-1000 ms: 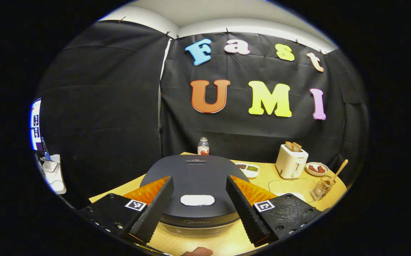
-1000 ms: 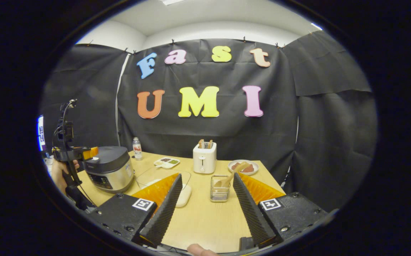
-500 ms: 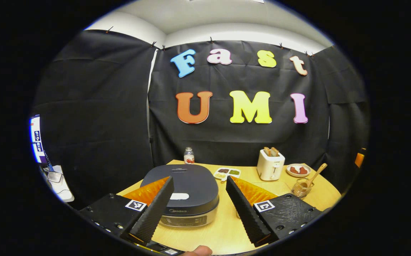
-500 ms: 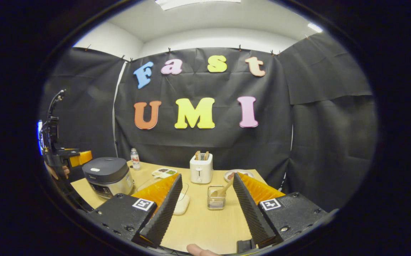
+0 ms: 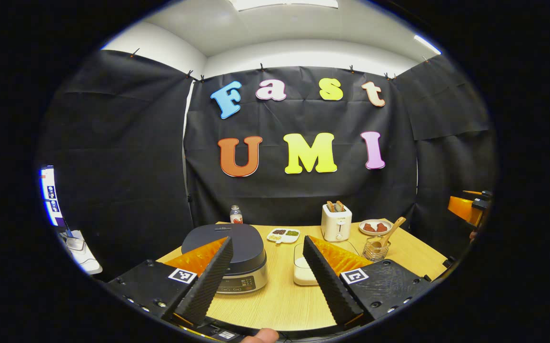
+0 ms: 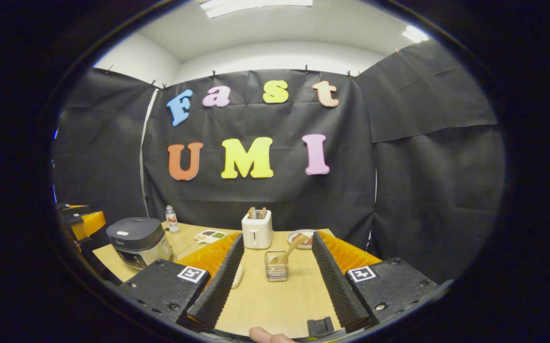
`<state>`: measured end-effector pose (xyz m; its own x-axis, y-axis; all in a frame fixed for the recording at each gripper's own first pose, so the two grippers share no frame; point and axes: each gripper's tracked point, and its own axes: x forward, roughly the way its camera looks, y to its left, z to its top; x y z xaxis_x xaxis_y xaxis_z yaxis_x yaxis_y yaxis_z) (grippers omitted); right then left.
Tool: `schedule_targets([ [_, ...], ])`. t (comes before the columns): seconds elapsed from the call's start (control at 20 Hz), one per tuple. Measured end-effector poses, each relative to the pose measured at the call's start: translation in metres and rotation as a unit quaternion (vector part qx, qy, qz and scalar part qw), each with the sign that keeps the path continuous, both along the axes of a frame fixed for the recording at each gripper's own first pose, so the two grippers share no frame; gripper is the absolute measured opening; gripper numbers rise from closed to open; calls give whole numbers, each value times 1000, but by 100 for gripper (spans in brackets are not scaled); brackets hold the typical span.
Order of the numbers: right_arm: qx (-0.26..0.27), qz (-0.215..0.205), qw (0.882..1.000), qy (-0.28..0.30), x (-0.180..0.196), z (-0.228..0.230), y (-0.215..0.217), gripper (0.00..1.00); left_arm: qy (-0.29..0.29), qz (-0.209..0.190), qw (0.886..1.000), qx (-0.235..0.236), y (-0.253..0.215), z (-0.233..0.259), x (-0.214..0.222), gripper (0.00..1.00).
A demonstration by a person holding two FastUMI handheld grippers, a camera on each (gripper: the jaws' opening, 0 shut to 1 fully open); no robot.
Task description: Close the left gripper, press the button to open the rice cooker; take a wooden spoon from the chopstick holder with the right hand, scoop a spoonful of rice and pour it into the rice cooker, then put the wooden spoon back into the chopstick holder.
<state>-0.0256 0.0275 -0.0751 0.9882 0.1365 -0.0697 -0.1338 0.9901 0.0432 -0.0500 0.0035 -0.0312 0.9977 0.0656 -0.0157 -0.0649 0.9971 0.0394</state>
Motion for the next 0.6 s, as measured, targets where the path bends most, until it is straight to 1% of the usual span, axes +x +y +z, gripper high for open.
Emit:
schedule_targets([
  [0.2,-12,14,1000,-5,-9,-4,8,91,-10,20,1000,-13,4,-4,-21,95],
  [0.25,-15,21,1000,-2,-11,-8,12,93,-10,22,1000,-17,3,-7,-25,95],
  [0.3,-18,26,1000,1,-14,-14,15,91,-9,20,1000,-20,2,-10,-28,95],
  [0.35,-20,29,999,2,-16,-15,17,91,-9,16,1000,-18,0,-12,-30,95],
  [0.4,-22,31,999,2,-16,-16,19,93,-8,15,1000,-15,0,-15,-32,95],
  [0.45,-24,34,999,3,-17,-16,21,91,-9,18,1000,-13,2,-16,-34,95],
  [0.6,-6,54,999,4,-26,-14,33,92,-13,21,1000,-13,7,-22,-39,95],
])
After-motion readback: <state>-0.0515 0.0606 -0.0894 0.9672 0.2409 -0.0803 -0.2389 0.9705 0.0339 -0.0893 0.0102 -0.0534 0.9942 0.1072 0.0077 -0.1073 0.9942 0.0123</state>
